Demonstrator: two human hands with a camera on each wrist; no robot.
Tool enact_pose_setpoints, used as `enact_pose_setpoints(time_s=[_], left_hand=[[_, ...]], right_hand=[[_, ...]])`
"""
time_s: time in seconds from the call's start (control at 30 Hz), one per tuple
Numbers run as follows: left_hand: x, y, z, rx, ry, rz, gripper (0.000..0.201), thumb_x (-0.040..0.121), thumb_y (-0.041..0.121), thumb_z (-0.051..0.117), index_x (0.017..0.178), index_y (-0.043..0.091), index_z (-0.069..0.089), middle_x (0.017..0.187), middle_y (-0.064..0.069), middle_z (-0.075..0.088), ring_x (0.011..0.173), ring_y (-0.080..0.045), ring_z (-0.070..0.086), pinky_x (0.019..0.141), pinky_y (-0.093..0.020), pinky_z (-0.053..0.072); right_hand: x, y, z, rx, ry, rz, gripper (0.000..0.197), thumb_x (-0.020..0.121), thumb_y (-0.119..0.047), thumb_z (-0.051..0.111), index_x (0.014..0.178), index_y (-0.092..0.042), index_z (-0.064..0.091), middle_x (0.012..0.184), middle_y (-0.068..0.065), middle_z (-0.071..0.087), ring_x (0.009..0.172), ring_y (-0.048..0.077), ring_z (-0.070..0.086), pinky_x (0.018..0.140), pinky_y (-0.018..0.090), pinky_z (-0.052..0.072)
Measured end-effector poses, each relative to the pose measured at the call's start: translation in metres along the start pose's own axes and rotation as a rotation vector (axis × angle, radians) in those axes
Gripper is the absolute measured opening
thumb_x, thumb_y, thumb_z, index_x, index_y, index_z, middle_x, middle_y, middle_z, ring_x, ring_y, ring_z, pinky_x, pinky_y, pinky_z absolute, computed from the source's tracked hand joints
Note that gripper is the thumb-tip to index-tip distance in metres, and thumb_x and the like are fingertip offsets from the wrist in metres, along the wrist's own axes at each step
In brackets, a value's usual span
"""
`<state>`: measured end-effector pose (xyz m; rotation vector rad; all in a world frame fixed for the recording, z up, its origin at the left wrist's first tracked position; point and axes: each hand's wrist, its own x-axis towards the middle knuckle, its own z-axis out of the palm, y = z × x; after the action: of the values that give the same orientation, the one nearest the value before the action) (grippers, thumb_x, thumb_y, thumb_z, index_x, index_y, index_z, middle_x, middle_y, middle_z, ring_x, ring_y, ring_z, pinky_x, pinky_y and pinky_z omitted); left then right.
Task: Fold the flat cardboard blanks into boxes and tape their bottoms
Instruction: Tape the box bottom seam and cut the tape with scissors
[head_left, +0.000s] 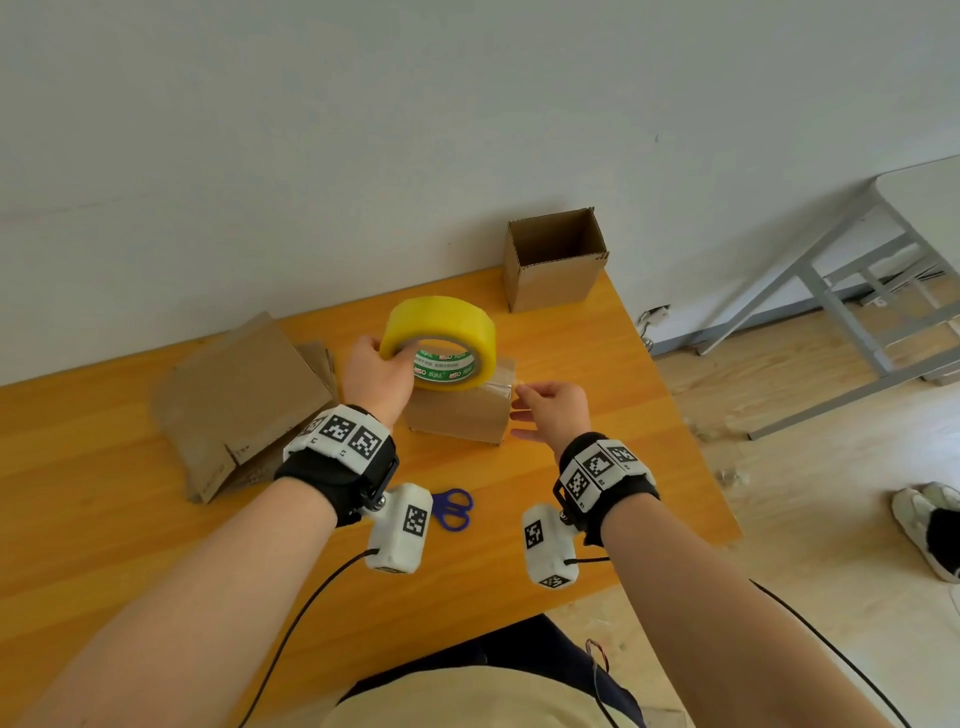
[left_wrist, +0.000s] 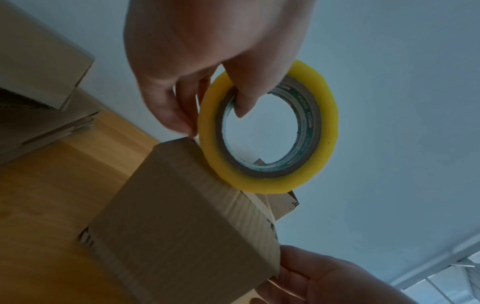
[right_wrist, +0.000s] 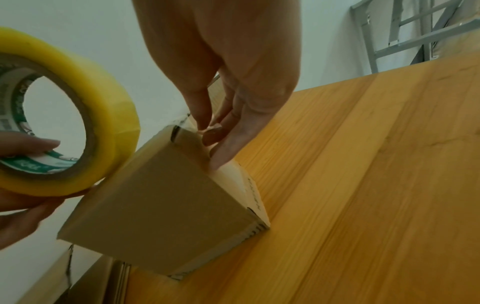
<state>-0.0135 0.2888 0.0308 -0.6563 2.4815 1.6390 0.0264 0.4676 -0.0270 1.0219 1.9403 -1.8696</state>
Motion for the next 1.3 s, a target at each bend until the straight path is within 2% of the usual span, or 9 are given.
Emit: enact_pose_setpoints(time_s=[0.07, 0.27, 0.43, 0.6, 0.77, 0.83, 0.97, 1.1, 1.3], left_hand=[[0.0, -0.001, -0.001, 0.056, 0.018, 0.028, 0.021, 0.088, 0.022, 0.06, 0.096, 0.003, 0.056, 0.073, -0.001, 0.051, 0.077, -0.025, 0.051, 0.06, -0.032, 0.039], [-0.003, -0.002, -0.004, 0.049, -0.028, 0.022, 0.022, 0.091, 0.019, 0.057, 0.104, 0.003, 0.053, 0.09, -0.006, 0.054, 0.085, -0.023, 0.051, 0.07, -0.032, 0.039], [-0.005, -0.003, -0.005, 0.071, -0.057, 0.04, 0.016, 0.091, 0.018, 0.055, 0.097, 0.005, 0.048, 0.08, -0.001, 0.05, 0.083, -0.023, 0.05, 0.068, -0.033, 0.039], [-0.005, -0.003, -0.008, 0.051, -0.079, 0.023, 0.019, 0.091, 0.02, 0.056, 0.103, 0.006, 0.049, 0.082, 0.0, 0.051, 0.085, -0.022, 0.05, 0.069, -0.032, 0.04], [-0.002, -0.007, -0.011, 0.1, -0.112, 0.053, 0.022, 0.09, 0.024, 0.059, 0.104, 0.008, 0.052, 0.095, -0.005, 0.057, 0.087, -0.021, 0.054, 0.073, -0.034, 0.044], [0.0, -0.008, -0.012, 0.122, -0.118, 0.066, 0.022, 0.089, 0.026, 0.06, 0.102, 0.01, 0.052, 0.094, -0.006, 0.059, 0.087, -0.024, 0.056, 0.075, -0.037, 0.046], [-0.001, -0.008, -0.016, 0.138, -0.139, 0.087, 0.022, 0.088, 0.027, 0.062, 0.098, 0.008, 0.055, 0.095, -0.013, 0.063, 0.088, -0.031, 0.06, 0.077, -0.045, 0.051], [-0.003, -0.006, -0.019, 0.16, -0.167, 0.148, 0.02, 0.089, 0.021, 0.062, 0.099, 0.004, 0.06, 0.098, -0.016, 0.064, 0.091, -0.031, 0.061, 0.083, -0.047, 0.051], [-0.001, -0.007, -0.025, 0.321, -0.25, 0.283, 0.014, 0.092, 0.015, 0.055, 0.101, 0.006, 0.06, 0.1, -0.02, 0.065, 0.092, -0.03, 0.059, 0.08, -0.039, 0.046]], right_hand=[[-0.001, -0.001, 0.002, -0.017, 0.001, 0.002, 0.02, 0.094, -0.018, 0.059, 0.104, -0.002, 0.06, 0.084, 0.009, 0.066, 0.083, 0.024, 0.068, 0.067, 0.042, 0.059], [-0.002, -0.005, 0.009, -0.201, 0.008, -0.006, 0.019, 0.098, -0.019, 0.048, 0.108, -0.005, 0.057, 0.089, 0.01, 0.064, 0.075, 0.021, 0.062, 0.054, 0.031, 0.055], [-0.001, -0.009, 0.015, -0.438, 0.018, -0.042, 0.019, 0.099, -0.019, 0.039, 0.098, -0.005, 0.052, 0.102, 0.018, 0.063, 0.08, 0.029, 0.059, 0.049, 0.029, 0.048], [-0.002, -0.005, 0.013, -0.398, 0.005, 0.096, 0.04, 0.097, -0.033, 0.046, 0.124, -0.006, 0.034, 0.109, 0.022, 0.062, 0.071, 0.027, 0.055, 0.049, 0.029, 0.044], [-0.009, 0.01, 0.008, -0.334, 0.081, -0.117, 0.032, 0.098, -0.011, 0.04, 0.13, -0.008, 0.039, 0.114, 0.014, 0.06, 0.091, 0.025, 0.058, 0.078, 0.039, 0.052], [-0.016, 0.009, 0.006, -0.284, 0.1, -0.275, 0.04, 0.096, -0.003, 0.037, 0.135, -0.009, 0.038, 0.129, 0.011, 0.053, 0.112, 0.024, 0.053, 0.089, 0.033, 0.045], [-0.029, 0.002, 0.008, -0.359, -0.093, -0.497, 0.073, 0.087, -0.009, 0.054, 0.149, -0.014, 0.017, 0.157, 0.003, 0.016, 0.144, 0.019, 0.015, 0.117, 0.037, 0.019], [-0.027, 0.003, 0.018, -0.856, -0.168, -0.652, 0.105, 0.081, -0.038, 0.069, 0.152, -0.015, -0.006, 0.16, -0.001, -0.009, 0.146, 0.015, -0.01, 0.117, 0.037, 0.001], [-0.021, 0.004, 0.02, -1.221, -0.084, -0.751, 0.091, 0.09, -0.041, 0.058, 0.151, -0.007, -0.001, 0.159, 0.008, 0.007, 0.147, 0.024, 0.004, 0.12, 0.038, 0.006]])
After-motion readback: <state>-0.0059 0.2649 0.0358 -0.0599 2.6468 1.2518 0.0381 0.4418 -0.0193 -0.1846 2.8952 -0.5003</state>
